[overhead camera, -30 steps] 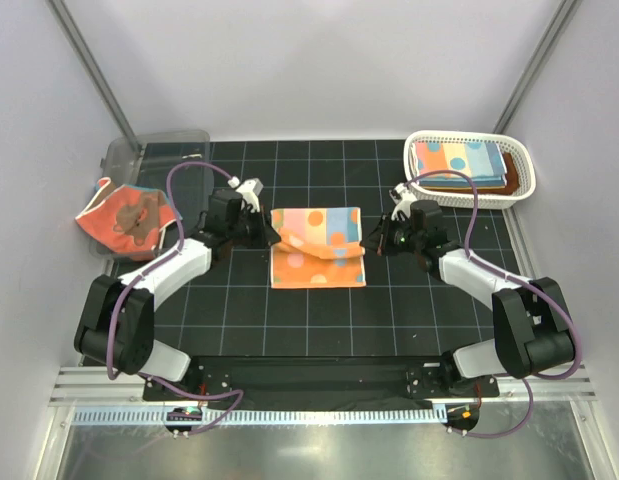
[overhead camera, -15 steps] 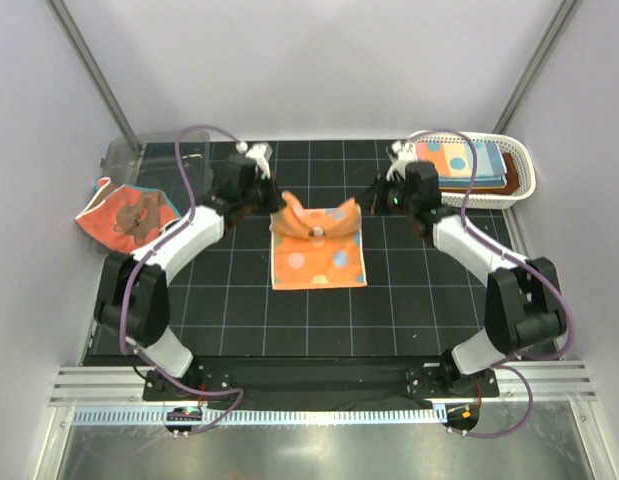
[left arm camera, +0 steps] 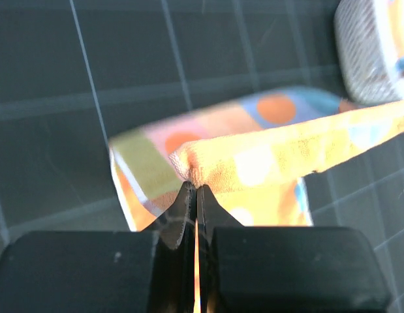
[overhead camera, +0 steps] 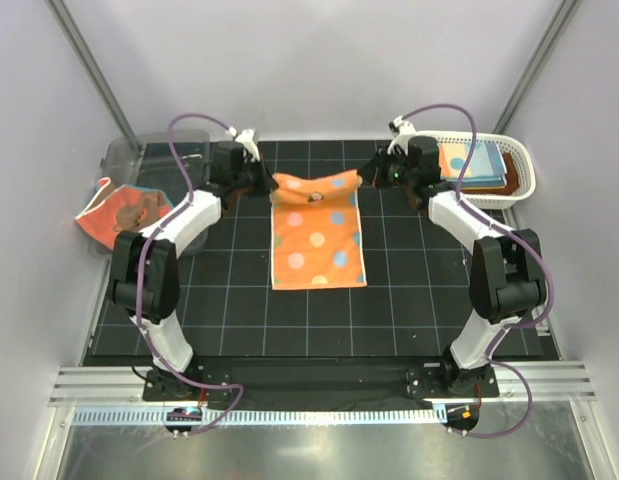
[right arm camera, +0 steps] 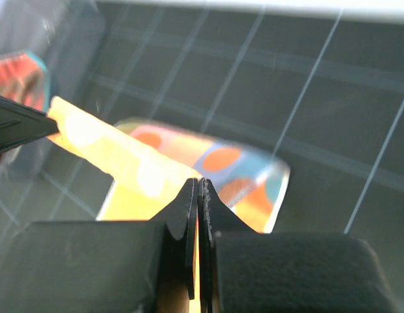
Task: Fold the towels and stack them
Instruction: Fold the towel
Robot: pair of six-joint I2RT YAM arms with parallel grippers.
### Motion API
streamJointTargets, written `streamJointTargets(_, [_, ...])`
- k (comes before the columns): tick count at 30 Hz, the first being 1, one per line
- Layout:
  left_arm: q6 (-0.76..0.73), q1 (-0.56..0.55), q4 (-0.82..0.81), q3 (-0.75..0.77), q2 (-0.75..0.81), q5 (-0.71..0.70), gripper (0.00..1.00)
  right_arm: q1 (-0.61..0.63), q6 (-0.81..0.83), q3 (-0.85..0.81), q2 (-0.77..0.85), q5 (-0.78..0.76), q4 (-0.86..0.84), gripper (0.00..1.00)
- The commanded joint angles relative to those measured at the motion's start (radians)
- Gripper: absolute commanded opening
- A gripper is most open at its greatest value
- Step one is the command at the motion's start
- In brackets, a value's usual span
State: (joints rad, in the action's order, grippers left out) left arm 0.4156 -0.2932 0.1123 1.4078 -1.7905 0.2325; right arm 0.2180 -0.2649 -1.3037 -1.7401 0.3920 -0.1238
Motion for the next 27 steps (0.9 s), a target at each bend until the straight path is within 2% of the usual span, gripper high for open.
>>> streamJointTargets(1, [0.044,-0.007,-0.106,-0.192,0.048,0.054,0.00,0.007,-0.011,0.163,0.051,0.045,-0.092,0.01])
streamJointTargets(4, [0.066,-0.011,-0.167,-0.295,0.062,0.074,0.00,0.011,-0.048,0.263,0.057,0.071,-0.149,0.01])
streamJointTargets(11, [0.084,-0.053,-0.237,-0.426,0.118,0.057,0.00,0.070,-0.074,0.374,0.076,0.087,-0.180,0.01])
streamJointTargets(27, [0.069,-0.107,-0.155,-0.506,0.307,0.030,0.00,0.092,-0.016,0.469,0.289,-0.016,-0.048,0.01])
